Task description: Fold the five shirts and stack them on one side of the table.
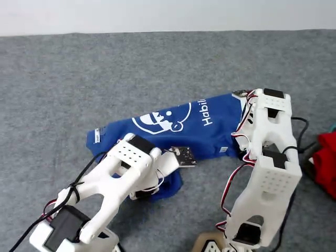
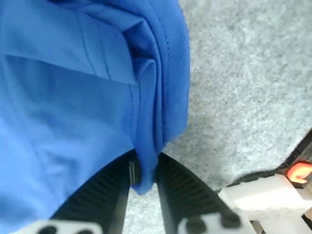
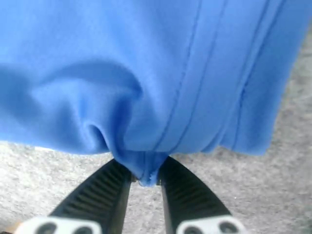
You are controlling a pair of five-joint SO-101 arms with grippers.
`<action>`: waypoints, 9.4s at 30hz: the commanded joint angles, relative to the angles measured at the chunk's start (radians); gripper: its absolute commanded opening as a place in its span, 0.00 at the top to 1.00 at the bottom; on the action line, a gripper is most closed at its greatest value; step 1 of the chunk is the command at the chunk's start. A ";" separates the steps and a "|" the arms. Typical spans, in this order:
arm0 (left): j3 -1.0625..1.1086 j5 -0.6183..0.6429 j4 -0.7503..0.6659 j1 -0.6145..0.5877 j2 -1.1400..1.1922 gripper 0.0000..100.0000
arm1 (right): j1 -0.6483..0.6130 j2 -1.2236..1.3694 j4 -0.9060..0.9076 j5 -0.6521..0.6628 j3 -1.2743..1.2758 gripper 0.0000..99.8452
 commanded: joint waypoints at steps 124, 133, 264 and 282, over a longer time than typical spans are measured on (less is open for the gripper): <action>-1.132 0.138 0.193 -0.400 -0.334 1.00 | -0.016 -1.285 0.107 0.147 -0.040 0.99; -1.346 0.137 0.086 -0.393 -0.503 1.00 | 0.142 -1.623 0.058 0.170 -0.038 0.99; -0.044 -0.934 0.262 -0.264 -0.261 1.00 | 0.202 -0.397 -0.058 0.621 0.199 0.99; 0.090 -0.931 0.265 -0.261 -0.430 1.00 | 0.203 -0.400 -0.058 0.623 0.172 0.99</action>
